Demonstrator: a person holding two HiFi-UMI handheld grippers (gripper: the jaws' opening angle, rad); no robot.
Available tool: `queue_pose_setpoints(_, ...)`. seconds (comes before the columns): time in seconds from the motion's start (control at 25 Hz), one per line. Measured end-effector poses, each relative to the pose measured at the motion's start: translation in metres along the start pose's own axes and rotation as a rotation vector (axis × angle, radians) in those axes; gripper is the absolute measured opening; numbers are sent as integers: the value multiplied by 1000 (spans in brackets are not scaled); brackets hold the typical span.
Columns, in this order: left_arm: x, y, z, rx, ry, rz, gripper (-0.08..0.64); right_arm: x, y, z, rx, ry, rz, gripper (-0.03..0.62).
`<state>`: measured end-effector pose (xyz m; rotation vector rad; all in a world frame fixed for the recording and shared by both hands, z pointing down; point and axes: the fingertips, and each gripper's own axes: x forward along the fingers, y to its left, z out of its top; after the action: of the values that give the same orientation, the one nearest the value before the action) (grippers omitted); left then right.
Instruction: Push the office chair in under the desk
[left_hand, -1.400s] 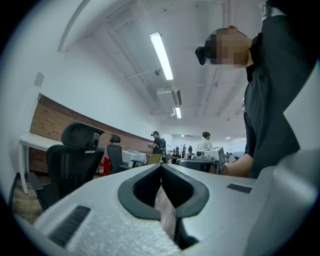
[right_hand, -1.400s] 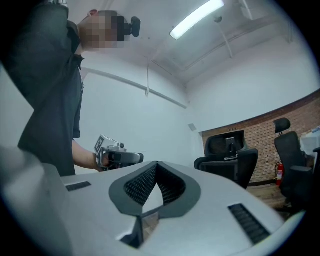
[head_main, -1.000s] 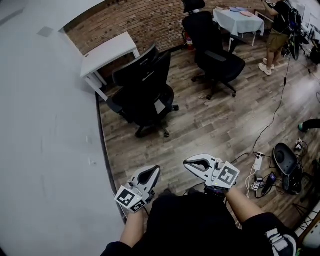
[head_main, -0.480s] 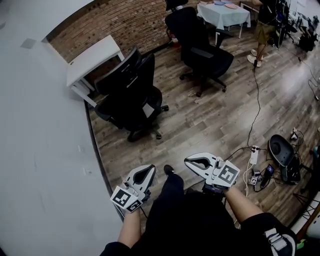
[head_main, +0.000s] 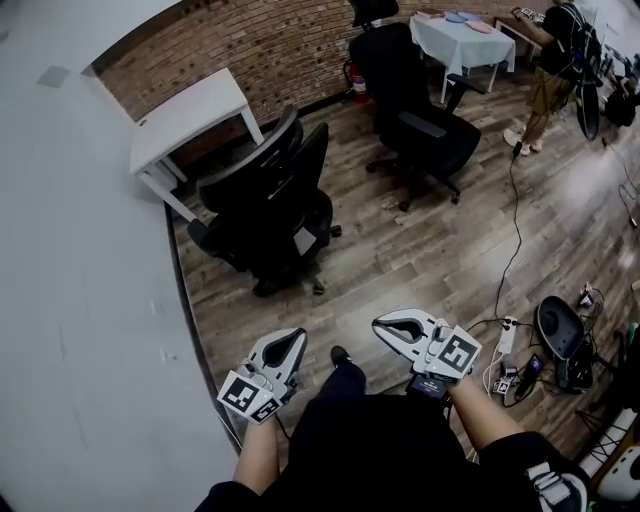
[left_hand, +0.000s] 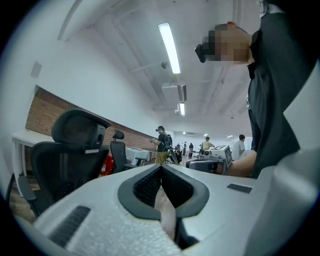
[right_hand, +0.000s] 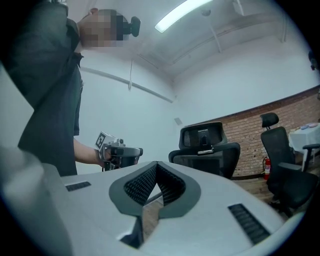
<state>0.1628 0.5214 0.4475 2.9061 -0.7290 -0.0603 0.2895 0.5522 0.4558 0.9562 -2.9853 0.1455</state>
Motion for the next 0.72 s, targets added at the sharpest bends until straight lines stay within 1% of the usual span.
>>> queue_pose_setpoints(0.28,13,96,27,23,18,40,15,84,-66,25,1,-7,15,6)
queue_pose_setpoints(0.52,14,178,50,69,2,94,15,148,-112,37,-19,20,22,6)
queue_pose_setpoints(0.64,13,210,55,71,-14,111,15,173,-129,42,-37,30,22,6)
queue_pose_setpoints(0.72,13,224,58,71,-25,120,15,183,-139,44,-44,36,19,6)
